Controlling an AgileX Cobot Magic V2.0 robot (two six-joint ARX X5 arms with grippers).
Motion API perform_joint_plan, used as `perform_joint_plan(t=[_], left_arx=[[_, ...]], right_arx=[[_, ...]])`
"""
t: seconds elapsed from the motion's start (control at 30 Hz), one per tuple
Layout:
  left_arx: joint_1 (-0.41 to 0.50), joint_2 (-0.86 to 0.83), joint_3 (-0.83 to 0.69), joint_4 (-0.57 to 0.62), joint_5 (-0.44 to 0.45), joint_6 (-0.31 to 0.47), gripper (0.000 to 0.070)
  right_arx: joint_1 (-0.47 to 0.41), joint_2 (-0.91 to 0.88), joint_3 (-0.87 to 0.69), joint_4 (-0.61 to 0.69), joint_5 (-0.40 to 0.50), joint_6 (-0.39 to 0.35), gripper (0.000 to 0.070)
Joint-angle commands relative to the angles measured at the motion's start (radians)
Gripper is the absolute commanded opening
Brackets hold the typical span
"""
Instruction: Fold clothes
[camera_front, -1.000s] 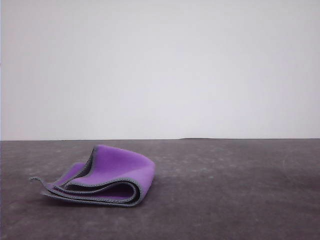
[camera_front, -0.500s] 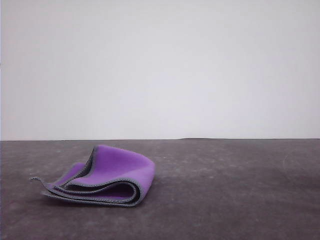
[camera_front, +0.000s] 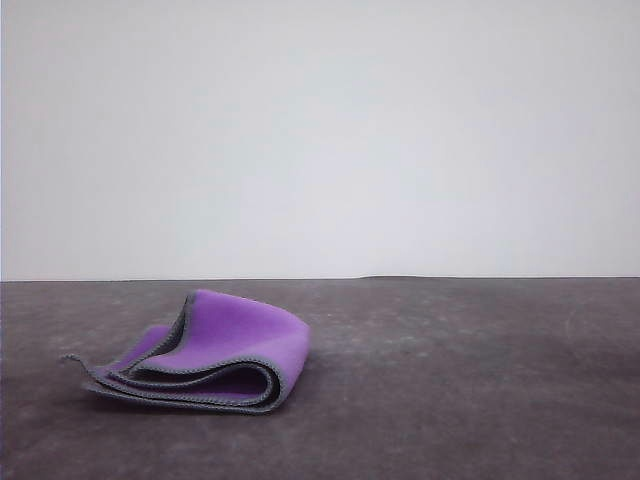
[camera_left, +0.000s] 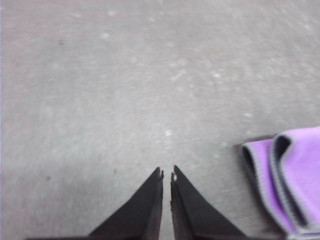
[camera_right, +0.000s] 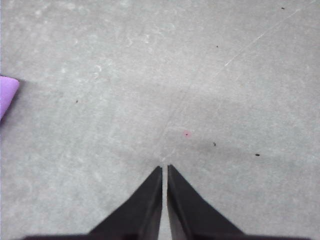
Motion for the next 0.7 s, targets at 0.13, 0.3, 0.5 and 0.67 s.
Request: perform_joint_plan(t=[0.13,0.3,0.5,0.67], left_arx=[[0.036,-0.252,-0.204,0.042,-0.003,-0.052,0.0016],[0.052,-0.37,-0.287,0.054,-0.003,-0.056,0.0016],[0.055,-0.432,-0.333,0.081,-0.007,-0.063,0.0016],[0.055,-0.457,-0.34,0.08,-0.051,-0.07,0.0016]], right_arx=[[0.002,0.007,0.0,0.008,0.001,-0.002,0.001],[0.002,0.007,0.0,0.008,0.001,-0.002,0.001],[0.002,0.007,0.0,0.008,0.001,-0.002,0.001],[0.002,0.007,0.0,0.008,0.001,-0.002,0.001]])
